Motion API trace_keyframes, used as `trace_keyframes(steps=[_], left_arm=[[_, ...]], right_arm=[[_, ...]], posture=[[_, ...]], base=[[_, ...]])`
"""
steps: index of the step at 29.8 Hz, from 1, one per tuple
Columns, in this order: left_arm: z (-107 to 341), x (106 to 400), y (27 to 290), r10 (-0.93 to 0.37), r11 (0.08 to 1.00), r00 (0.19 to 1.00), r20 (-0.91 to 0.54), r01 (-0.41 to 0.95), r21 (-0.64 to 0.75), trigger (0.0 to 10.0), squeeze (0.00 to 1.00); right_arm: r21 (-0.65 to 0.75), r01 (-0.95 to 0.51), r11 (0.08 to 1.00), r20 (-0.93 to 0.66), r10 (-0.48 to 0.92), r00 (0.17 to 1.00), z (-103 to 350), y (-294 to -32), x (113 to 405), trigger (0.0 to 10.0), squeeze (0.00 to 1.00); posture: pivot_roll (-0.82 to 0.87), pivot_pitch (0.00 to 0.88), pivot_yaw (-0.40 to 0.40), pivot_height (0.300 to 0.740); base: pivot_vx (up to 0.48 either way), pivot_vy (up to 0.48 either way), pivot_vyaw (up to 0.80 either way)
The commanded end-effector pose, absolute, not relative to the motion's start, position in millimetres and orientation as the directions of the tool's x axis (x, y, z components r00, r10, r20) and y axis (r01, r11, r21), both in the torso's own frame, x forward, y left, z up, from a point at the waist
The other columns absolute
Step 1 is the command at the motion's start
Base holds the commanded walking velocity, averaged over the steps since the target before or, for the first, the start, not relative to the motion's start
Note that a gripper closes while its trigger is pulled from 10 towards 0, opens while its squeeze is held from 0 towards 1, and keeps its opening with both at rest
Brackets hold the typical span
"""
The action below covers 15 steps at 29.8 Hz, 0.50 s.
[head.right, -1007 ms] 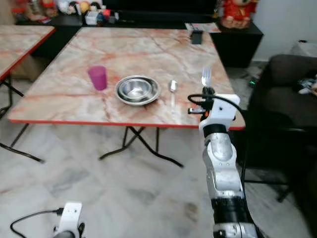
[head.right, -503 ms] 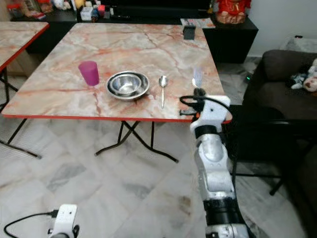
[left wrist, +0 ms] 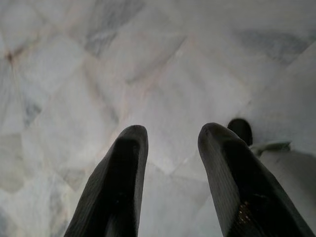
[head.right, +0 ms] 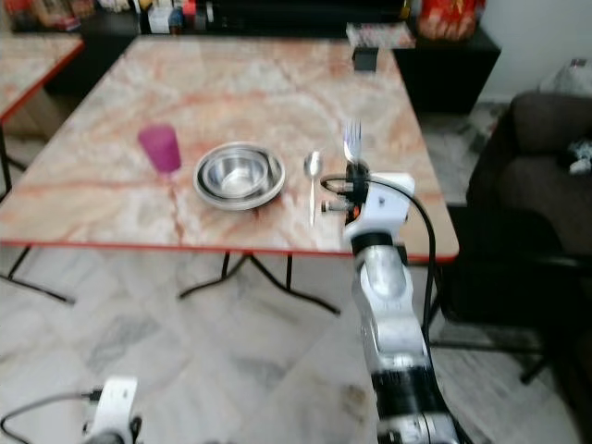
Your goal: Setting the table
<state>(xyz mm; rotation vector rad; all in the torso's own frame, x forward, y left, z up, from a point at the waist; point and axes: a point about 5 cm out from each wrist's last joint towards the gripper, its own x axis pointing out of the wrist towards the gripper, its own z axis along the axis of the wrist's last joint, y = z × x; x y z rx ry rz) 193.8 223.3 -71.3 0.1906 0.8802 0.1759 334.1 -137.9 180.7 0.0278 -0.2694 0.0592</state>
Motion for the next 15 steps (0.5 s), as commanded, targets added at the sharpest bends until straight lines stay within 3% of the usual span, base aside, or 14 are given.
trace_keyframes(steps=[1, 15], left_arm=[[-74.6, 190.3, 216.9, 0.216, 0.973, 0.618, -0.756, -0.069, 0.221, 10.0, 0.00], [-75.3, 190.0, 213.9, 0.211, 0.974, 0.617, -0.758, -0.069, 0.216, 10.0, 0.00]], right_arm=[[0.017, -0.036, 0.999, 0.264, 0.030, 0.964, 179.9, -146.9, 333.1, 10.0, 0.00], [0.012, -0.030, 0.999, 0.253, 0.026, 0.967, 177.3, -150.7, 333.5, 10.0, 0.00]], posture=[[-0.04, 0.128, -0.017, 0.740], [-0.04, 0.129, -0.025, 0.740]], base=[[0.409, 0.000, 0.00], [0.406, 0.000, 0.00]])
